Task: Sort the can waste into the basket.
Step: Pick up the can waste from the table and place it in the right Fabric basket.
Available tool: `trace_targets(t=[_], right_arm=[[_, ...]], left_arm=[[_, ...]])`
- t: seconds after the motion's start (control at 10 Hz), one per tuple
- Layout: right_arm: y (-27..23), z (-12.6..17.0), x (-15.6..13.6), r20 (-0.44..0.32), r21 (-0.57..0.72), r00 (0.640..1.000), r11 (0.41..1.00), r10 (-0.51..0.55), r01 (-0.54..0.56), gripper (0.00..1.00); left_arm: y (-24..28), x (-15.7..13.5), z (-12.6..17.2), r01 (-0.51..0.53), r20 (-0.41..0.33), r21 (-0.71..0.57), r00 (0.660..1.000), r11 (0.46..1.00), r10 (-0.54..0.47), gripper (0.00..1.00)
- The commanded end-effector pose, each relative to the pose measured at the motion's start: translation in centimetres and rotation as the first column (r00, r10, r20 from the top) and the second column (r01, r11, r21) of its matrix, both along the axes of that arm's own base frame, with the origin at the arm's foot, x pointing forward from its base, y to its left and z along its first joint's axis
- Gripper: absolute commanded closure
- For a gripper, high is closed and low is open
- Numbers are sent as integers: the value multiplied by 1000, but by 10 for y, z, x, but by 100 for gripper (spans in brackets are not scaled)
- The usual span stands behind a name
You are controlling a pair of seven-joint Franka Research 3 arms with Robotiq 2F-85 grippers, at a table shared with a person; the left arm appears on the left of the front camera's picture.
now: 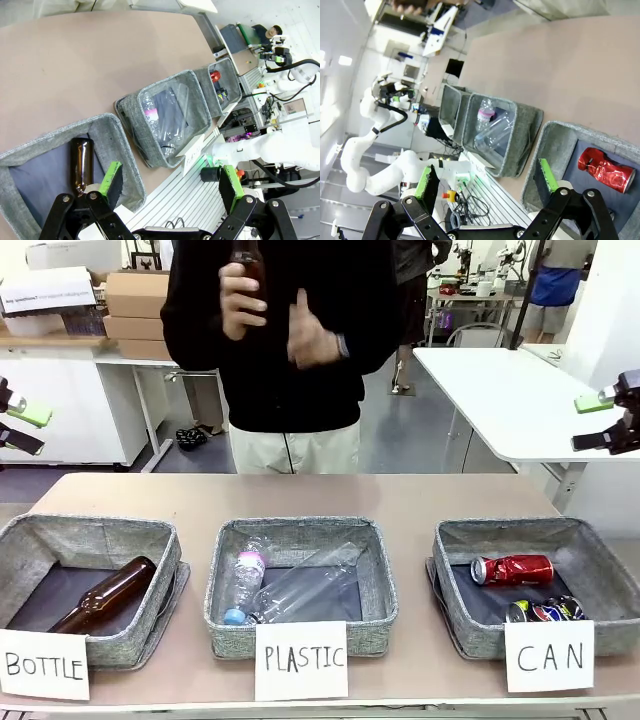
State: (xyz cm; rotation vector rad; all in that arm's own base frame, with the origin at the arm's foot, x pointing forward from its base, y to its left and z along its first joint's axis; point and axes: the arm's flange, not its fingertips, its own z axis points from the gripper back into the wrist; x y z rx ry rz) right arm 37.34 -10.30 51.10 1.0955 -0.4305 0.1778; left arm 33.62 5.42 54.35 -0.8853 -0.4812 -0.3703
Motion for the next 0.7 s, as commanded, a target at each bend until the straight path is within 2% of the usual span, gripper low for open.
trace_targets(t=[0.0,0.6], right_arm=[[-1,5,0,-8,-10,1000,1000,-1,1,0],[-1,5,0,-8,-10,1000,1000,-1,1,0]], left_arm=[[1,-2,0,17,14,4,1000,1000,-17,0],[1,-2,0,17,14,4,1000,1000,-17,0]])
